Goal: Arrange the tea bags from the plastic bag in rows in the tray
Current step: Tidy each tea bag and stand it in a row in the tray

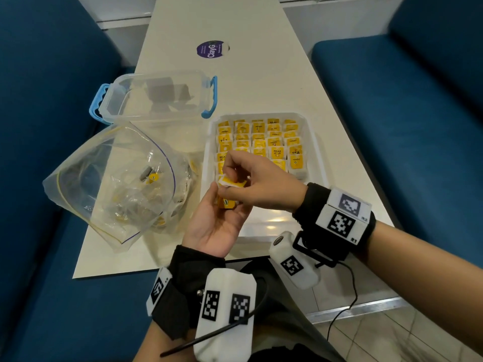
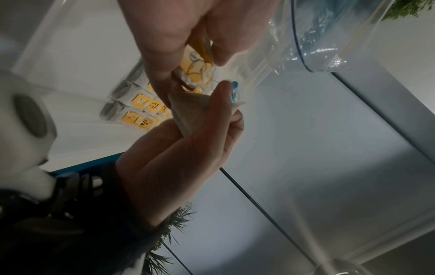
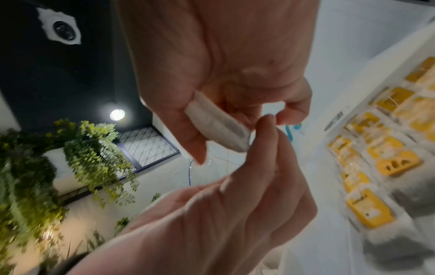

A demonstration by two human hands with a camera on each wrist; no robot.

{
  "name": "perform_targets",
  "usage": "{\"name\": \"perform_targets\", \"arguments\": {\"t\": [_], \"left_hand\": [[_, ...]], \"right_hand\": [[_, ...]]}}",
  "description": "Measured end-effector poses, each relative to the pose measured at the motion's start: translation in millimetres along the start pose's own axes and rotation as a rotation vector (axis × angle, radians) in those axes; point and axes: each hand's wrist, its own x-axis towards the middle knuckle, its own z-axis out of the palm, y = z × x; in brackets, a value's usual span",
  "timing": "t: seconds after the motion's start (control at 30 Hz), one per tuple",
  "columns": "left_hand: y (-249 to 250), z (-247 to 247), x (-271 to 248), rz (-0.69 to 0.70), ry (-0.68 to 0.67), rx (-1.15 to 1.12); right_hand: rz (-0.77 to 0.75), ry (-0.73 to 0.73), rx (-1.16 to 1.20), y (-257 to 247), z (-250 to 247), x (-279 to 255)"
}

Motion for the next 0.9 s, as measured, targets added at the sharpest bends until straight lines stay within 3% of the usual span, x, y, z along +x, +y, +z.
{"name": "perform_targets", "arguments": {"t": [0.2, 0.37, 0.6, 0.8, 0.9], "left_hand": [[0, 0, -3, 0.018, -0.051, -0.033], [3, -4, -5, 0.015, -0.024, -0.093], [10, -10, -7, 0.004, -0.003, -0.061], [10, -15, -7, -0.001, 0.064, -0.204], [10, -18, -5, 0.006, 0.072, -0.217]], "right_hand": [[0.095, 0.037, 0.173, 3, -3, -2], [0.058, 0.005, 0.111, 5, -5, 2], [-0.007, 0.041, -0.22, -11, -12, -1], [-0.005, 0.179, -0.182, -20, -36, 8], [0.061, 0.126, -0.122, -17, -45, 13]]}}
